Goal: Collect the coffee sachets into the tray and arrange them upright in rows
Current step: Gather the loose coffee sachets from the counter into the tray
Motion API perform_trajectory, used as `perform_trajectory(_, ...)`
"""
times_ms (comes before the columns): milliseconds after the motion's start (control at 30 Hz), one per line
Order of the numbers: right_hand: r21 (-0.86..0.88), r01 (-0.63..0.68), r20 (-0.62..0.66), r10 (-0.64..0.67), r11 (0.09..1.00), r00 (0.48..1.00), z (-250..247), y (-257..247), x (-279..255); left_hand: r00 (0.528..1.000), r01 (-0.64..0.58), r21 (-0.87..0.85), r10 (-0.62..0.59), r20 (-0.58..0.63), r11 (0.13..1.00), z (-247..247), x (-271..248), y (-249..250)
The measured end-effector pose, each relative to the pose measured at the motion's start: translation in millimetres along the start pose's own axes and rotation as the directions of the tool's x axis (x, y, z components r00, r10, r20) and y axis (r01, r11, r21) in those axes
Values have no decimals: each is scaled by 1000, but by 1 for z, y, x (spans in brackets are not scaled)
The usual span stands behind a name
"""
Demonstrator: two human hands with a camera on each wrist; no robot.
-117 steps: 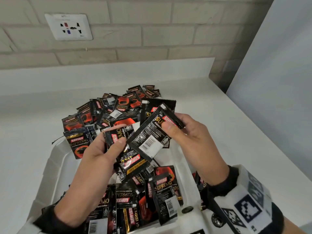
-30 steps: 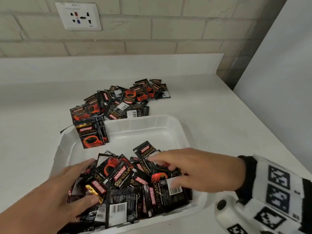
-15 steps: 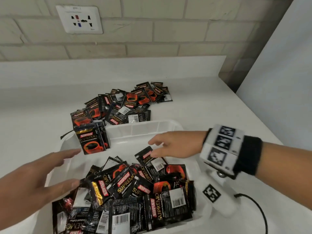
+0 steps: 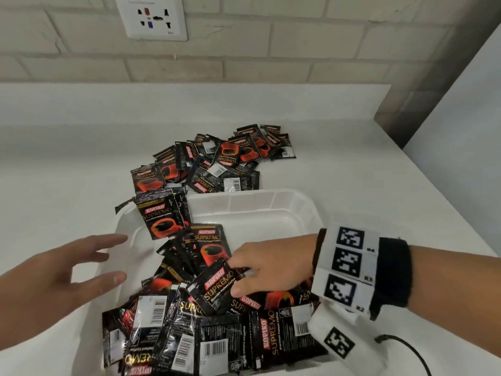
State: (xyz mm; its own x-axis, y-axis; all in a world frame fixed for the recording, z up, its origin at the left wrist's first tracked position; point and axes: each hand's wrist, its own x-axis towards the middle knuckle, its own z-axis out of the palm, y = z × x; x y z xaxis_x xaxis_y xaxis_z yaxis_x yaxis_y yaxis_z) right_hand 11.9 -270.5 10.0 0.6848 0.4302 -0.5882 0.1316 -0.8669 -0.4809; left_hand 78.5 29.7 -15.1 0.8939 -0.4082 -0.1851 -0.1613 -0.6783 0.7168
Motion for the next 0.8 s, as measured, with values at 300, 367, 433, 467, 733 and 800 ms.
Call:
perform_trajectory(300, 82, -241, -192, 252, 967, 948, -27, -2, 28, 1000, -27, -78, 28, 11, 997, 4, -7, 13)
perform_trajectory(367, 56, -224, -145, 230, 973, 962, -23, -7, 39, 999, -38, -75, 38, 10, 996, 3, -7, 13)
perform_trajectory(433, 16, -174, -111, 175, 985, 978, -17, -16, 46, 999, -30, -67, 31, 9, 997, 1, -7, 10)
perform_trajectory(467, -13, -147, -93, 145, 989, 985, -13, -21, 47, 1000, -22, -67, 23, 6, 998, 0, -6, 9)
perform_trajectory(733, -106, 38, -113, -50, 994, 992, 3, -57, 59, 999, -20, -107, 23, 23, 994, 0, -4, 12)
perform_trajectory(800, -124, 49, -113, -64, 991, 992, 4, -63, 63, 1000, -20, -103, 22, 18, 994, 0, -4, 10)
